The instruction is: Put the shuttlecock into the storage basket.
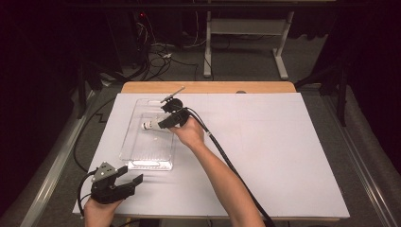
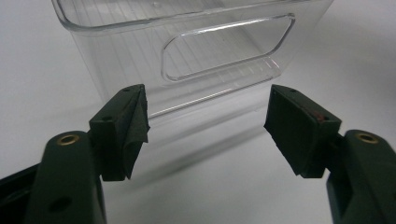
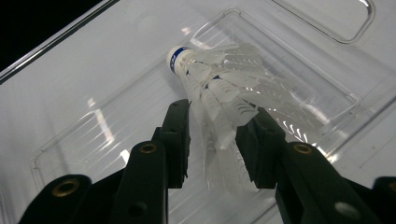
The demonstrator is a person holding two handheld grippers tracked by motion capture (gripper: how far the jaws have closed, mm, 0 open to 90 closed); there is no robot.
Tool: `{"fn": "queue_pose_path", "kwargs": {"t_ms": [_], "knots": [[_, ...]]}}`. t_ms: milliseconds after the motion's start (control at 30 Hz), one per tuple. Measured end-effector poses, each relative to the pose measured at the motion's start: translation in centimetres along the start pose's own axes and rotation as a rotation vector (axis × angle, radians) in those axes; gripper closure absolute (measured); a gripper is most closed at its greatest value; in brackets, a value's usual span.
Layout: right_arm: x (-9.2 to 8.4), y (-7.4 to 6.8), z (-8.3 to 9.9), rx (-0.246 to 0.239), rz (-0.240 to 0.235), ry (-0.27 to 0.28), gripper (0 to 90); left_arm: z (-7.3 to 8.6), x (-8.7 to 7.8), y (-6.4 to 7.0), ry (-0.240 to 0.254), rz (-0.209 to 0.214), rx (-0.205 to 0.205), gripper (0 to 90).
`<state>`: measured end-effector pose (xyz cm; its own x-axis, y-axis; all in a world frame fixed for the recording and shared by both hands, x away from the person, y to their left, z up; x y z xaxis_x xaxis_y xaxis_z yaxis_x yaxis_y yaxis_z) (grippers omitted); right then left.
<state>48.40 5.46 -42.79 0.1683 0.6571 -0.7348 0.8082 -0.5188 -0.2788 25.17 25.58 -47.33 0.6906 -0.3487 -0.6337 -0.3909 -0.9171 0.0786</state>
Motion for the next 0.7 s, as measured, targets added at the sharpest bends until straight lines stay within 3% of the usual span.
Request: {"fn": "queue_pose_path", "kwargs": {"t_ms": [700], "knots": [[-2.3,-0.4,0.4,-0.006,0.012,0.017,65.9,0.0,0.0,0.1,-0.003,0.002,0.003,30.9]]}}
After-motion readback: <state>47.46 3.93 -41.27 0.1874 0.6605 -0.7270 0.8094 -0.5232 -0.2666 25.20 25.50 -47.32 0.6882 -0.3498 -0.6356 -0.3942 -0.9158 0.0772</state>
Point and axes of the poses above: each handheld gripper's, and its own axes: x roughly forward along the jaws, z roughly out of its underside, y roughly to its right, the point moved 1 cm from there along x, roughly forward along the jaws, and after that the axes turned 8 degrees about -z, right-handed, at the moved point
